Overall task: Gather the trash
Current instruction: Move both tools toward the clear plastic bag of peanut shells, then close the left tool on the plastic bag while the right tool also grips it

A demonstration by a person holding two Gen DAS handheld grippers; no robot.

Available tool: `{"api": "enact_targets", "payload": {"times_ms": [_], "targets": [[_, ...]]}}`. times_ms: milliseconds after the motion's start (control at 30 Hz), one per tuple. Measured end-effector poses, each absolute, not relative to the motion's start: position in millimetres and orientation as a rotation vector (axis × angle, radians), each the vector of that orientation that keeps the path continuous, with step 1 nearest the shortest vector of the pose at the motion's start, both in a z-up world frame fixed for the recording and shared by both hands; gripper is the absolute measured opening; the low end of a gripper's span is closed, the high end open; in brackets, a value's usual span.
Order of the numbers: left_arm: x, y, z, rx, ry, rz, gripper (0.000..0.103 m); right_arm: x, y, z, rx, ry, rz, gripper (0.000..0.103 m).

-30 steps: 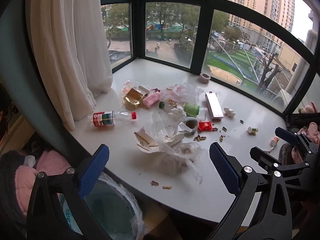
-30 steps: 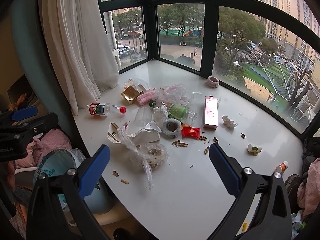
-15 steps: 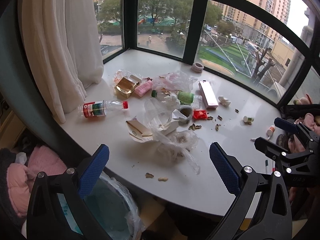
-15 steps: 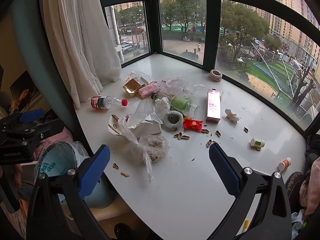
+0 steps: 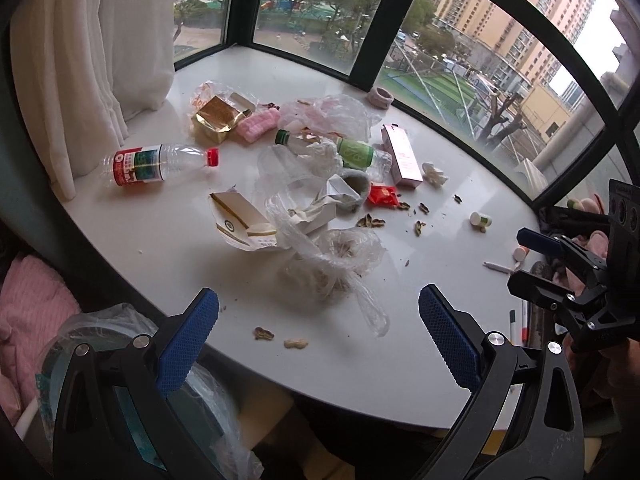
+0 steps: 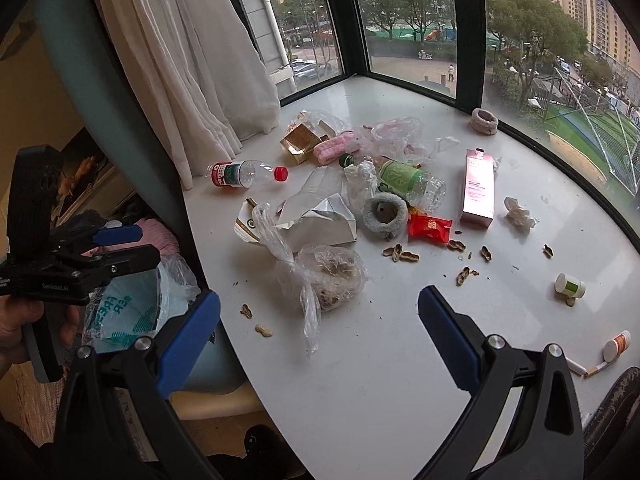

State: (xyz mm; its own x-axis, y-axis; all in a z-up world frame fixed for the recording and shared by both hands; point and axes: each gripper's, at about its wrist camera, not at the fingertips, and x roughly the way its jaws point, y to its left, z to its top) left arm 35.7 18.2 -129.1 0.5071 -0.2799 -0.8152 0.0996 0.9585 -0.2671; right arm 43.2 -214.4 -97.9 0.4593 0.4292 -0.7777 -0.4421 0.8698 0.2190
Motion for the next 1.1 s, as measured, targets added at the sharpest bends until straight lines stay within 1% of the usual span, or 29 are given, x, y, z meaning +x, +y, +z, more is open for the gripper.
{"api": "enact_targets", "payload": {"times_ms": [200, 400, 533, 667, 967, 1000, 1100], "targets": [[57.8, -2.3, -157.4, -0.203, 1.063, -0.289, 0.097, 72.9, -224.1, -125.0, -0.03, 0.98, 0.627, 0.097], [79.3, -25.6, -189.0, -0.192, 1.107, -0.337, 0.097, 113.9, -234.1, -161.0, 0.072, 1.063, 0.704, 0.097], [94.3, -28.1, -213.9, -0.206, 1.135, -0.314, 0.097, 134.6, -230.7, -185.6, 0.102, 1.109, 0.738, 0.097], [106.6, -22.0, -238.3, -0.247, 1.168, -0.27, 0.091, 150.5, -220.6, -210.1, 0.13, 1.158, 0.762, 0.097], [127.9, -20.7, -278.0, -0.265, 1.215, -0.242, 0.089, 173.3, -202.9, -250.2, 0.164, 1.25, 0.793, 0.096], [129.2, -20.6, -281.5, -0.268, 1.221, -0.243, 0.088, 175.1, -202.0, -253.1, 0.168, 1.26, 0.793, 0.096], [132.5, -21.8, -289.2, -0.278, 1.234, -0.25, 0.08, 180.8, -199.3, -262.2, 0.181, 1.288, 0.803, 0.096]]}}
